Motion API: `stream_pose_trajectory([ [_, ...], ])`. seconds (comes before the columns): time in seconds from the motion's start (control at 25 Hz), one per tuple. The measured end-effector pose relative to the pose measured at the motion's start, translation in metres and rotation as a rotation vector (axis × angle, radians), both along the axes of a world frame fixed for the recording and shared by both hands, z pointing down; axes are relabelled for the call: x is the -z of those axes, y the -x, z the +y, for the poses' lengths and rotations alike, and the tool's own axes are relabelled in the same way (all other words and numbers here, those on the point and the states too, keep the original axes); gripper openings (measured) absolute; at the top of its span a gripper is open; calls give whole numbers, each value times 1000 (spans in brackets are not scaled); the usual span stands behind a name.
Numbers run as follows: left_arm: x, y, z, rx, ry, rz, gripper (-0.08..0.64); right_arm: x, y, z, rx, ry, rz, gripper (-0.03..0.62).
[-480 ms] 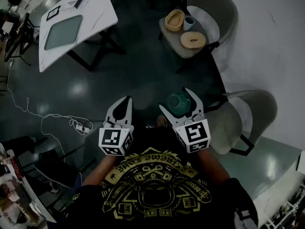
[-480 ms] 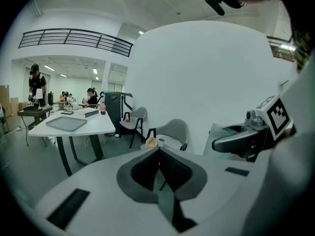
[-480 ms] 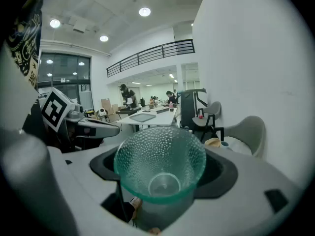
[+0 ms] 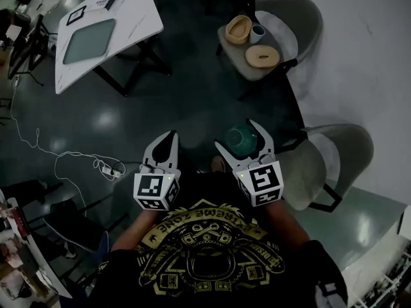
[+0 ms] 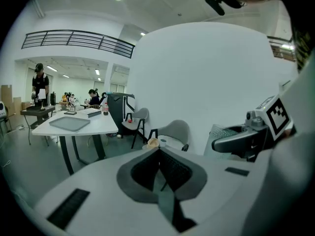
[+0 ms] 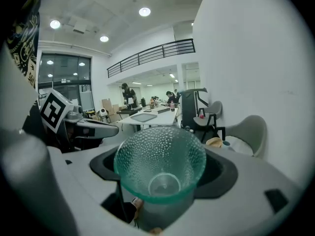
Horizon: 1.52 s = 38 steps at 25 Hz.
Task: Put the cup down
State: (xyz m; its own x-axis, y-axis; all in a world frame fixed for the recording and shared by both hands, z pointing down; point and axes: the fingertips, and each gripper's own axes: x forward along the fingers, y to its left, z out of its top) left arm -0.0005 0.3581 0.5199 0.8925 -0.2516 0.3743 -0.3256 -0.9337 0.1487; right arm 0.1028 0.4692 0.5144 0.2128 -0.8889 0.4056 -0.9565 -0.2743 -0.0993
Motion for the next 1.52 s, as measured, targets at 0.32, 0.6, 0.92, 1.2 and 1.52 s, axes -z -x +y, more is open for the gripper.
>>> stream_pose_trajectory([
  [0.32, 1, 14, -12, 35, 4, 1, 11, -4, 8, -12, 21, -7, -15, 407],
  [0.6, -1, 27, -31, 58, 21, 8, 11, -1, 19, -36, 38, 0, -19, 407],
  [0.92, -8, 39, -65, 83, 57, 9, 11, 0, 28, -76, 55, 22, -27, 407],
  [1.2, -17, 48, -101, 104, 96, 11, 11, 2, 37, -119, 69, 35, -42, 407],
  [1.52, -33, 58, -144, 123, 142, -4, 11, -2, 45, -173, 87, 58, -50, 407],
])
